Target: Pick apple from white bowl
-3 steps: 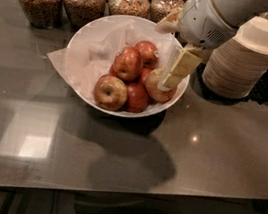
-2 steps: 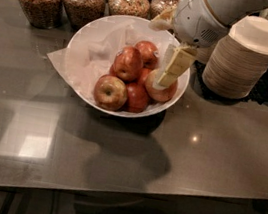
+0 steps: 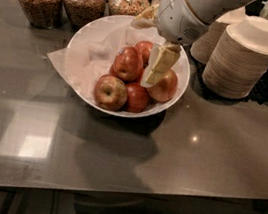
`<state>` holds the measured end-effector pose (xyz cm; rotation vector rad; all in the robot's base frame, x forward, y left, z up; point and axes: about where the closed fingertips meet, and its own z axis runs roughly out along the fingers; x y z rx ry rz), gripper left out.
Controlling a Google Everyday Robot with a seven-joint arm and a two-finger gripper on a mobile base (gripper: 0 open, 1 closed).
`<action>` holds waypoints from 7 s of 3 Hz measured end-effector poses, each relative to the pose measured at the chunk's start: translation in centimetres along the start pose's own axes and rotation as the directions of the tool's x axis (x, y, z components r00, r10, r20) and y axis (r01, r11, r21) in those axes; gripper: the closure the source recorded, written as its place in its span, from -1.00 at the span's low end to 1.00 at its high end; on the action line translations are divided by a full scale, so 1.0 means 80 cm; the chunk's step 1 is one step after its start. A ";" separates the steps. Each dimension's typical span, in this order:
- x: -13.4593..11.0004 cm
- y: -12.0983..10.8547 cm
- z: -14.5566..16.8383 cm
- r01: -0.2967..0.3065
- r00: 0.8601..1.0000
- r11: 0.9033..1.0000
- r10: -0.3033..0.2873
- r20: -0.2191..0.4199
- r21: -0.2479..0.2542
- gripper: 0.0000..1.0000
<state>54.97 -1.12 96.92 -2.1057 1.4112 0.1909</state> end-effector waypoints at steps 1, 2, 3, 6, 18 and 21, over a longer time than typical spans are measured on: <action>-0.004 -0.005 0.016 0.054 0.999 0.998 -0.054 0.004 -0.012 -0.64; -0.003 -0.007 0.029 0.088 0.996 0.996 -0.088 0.005 -0.020 -0.66; 0.002 -0.010 0.037 0.103 0.995 0.994 -0.103 0.001 -0.024 -0.62; 0.026 -0.028 0.065 0.111 0.993 0.993 -0.112 -0.027 -0.048 -0.48; -0.048 -0.033 -0.017 0.171 0.966 0.973 -0.196 0.169 0.155 1.00; -0.074 0.021 -0.100 0.037 0.921 0.953 -0.149 0.359 0.301 1.00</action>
Offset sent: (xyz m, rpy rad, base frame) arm 0.0143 0.0193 -0.0247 -0.0346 -0.0445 0.1132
